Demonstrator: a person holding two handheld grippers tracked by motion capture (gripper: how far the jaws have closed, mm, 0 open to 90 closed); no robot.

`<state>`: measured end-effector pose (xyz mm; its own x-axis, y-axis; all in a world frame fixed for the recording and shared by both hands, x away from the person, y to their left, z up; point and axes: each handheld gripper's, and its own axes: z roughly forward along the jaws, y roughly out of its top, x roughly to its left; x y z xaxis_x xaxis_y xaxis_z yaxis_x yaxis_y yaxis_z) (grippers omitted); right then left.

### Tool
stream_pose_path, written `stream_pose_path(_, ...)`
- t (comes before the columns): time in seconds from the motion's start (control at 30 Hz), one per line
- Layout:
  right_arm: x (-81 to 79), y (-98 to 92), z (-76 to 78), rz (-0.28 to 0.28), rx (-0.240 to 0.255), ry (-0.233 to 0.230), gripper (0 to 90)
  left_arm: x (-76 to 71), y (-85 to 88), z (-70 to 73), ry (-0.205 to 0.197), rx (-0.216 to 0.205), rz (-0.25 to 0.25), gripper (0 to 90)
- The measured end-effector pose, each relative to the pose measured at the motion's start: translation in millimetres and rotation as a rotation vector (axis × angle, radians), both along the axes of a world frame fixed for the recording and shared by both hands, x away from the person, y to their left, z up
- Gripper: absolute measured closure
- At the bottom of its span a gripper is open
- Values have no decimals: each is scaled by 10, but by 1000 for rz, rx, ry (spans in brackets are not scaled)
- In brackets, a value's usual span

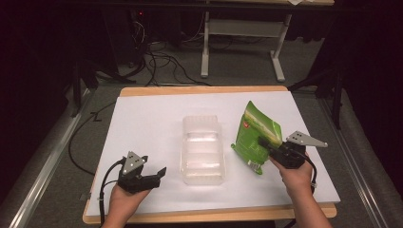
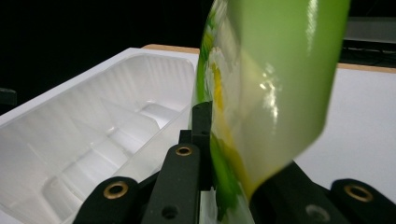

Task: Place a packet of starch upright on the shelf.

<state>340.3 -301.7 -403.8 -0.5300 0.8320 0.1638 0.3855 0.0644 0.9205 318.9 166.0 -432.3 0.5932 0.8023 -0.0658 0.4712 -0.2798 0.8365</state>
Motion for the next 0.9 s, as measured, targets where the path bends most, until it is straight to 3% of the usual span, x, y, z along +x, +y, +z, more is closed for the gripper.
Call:
stream_pose_path(0.07,11,32,-28,-2,-12,5,848,6,4,2,-1,1,1,199)
stream_pose_path(0.37,-152,-2,-85,-68,79,8,836,-34,2,25,-10,-3,-2,200)
stream_pose_path(0.67,-126,93,-8,-61,-8,-23,864,-34,2,26,-12,-2,0,200)
stream_pose_path(0.83,-103,130,95,-17,-46,-56,866,-41,1,24,-8,-6,1,200)
stream_pose_path(0.9,-84,126,147,9,-37,-65,866,-40,2,24,-7,-11,1,200)
